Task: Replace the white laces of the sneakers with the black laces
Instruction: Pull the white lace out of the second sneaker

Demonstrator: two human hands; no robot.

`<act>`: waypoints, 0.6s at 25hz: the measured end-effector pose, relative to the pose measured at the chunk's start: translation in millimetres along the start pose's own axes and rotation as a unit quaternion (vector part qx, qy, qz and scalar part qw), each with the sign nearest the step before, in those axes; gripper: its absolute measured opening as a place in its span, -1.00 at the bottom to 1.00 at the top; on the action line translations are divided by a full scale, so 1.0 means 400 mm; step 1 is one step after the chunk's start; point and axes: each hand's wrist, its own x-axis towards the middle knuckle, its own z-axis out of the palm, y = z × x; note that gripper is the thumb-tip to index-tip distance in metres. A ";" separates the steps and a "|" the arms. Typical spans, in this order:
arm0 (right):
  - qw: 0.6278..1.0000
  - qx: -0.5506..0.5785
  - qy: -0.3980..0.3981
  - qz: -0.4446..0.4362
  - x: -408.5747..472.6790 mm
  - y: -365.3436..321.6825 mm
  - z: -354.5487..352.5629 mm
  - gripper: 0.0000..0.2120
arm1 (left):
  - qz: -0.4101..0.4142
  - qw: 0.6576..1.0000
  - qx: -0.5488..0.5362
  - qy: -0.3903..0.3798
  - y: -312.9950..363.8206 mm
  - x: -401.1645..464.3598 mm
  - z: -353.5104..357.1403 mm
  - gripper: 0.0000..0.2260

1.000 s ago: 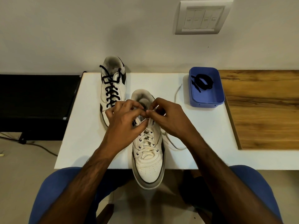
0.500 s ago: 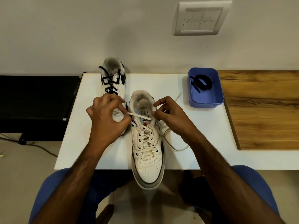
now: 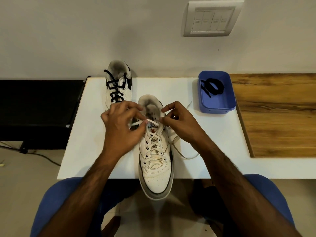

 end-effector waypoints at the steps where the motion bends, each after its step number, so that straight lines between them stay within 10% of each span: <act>1: 1.000 0.003 -0.003 0.002 -0.001 -0.001 -0.001 -0.78 | -0.021 1.000 -0.002 0.023 -0.006 0.005 -0.013 -0.94; 9: 1.000 -0.012 0.003 -0.002 0.004 0.003 0.005 -0.77 | 0.084 0.989 0.084 -0.089 0.008 -0.016 0.034 -0.83; 15: 1.000 -0.010 -0.013 0.006 0.006 0.000 -0.005 -0.78 | 0.023 1.000 0.007 0.021 0.002 -0.001 -0.012 -0.90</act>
